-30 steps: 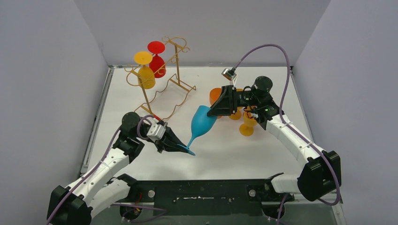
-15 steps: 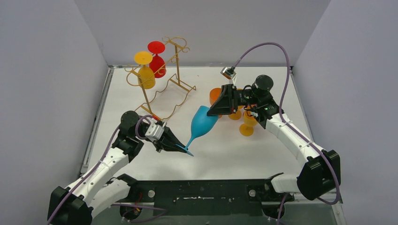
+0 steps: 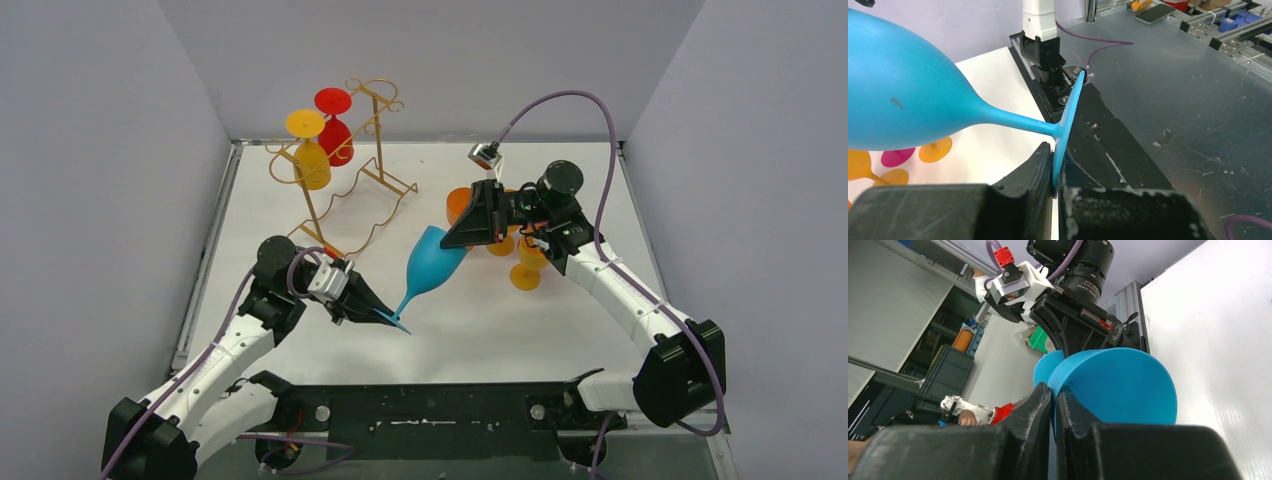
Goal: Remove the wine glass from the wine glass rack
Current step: Place the wine glass at the center of the board.
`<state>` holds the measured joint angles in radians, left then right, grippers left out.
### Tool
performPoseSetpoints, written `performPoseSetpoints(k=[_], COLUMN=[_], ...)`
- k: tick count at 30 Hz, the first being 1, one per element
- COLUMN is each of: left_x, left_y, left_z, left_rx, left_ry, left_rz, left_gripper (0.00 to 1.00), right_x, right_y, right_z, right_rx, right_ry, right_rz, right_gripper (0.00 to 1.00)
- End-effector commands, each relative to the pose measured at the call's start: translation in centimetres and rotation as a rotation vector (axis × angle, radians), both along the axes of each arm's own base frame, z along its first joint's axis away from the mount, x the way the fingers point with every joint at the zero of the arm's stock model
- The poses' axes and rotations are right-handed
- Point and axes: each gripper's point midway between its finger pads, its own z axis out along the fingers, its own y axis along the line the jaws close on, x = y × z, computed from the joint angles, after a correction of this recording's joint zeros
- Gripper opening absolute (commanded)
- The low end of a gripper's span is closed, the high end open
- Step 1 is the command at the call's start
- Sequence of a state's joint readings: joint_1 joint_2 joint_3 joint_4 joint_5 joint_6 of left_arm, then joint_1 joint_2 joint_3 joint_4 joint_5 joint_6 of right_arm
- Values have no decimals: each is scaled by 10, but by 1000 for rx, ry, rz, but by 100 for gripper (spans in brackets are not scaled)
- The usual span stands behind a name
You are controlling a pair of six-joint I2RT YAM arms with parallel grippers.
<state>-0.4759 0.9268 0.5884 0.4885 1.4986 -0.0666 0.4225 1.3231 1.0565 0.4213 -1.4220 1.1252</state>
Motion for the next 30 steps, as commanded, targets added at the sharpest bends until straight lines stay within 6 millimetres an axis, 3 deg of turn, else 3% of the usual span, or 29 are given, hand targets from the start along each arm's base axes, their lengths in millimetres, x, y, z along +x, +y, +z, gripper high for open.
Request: performPoseSetpoints(k=[1,4,7,14,21,30], left_x=[10,11,14,19,29,56], left_y=[-1,-1,-1,-2,1,7], left_z=[13,14,16,18,20,9], left_rx=[-10,-14,-14,2,12,44], left_ry=[-3,-7,1,45,80,161], left_rz=[59,74,99,128,186,333], left_gripper=[0,0,18,35,60,74], right_x=[-2,-2,-1,2,5,26], right_y=[4,4,4,5,6,7], right_z=[12,12,11,9,4,-19], right_rx=[45,48,47,52,38,-59], right_ry=[-104,-109,-106,-119,-137,-171], right_rz=[10,1,-8,-31,-61,-186], right_gripper=[0,0,0,0,0,0])
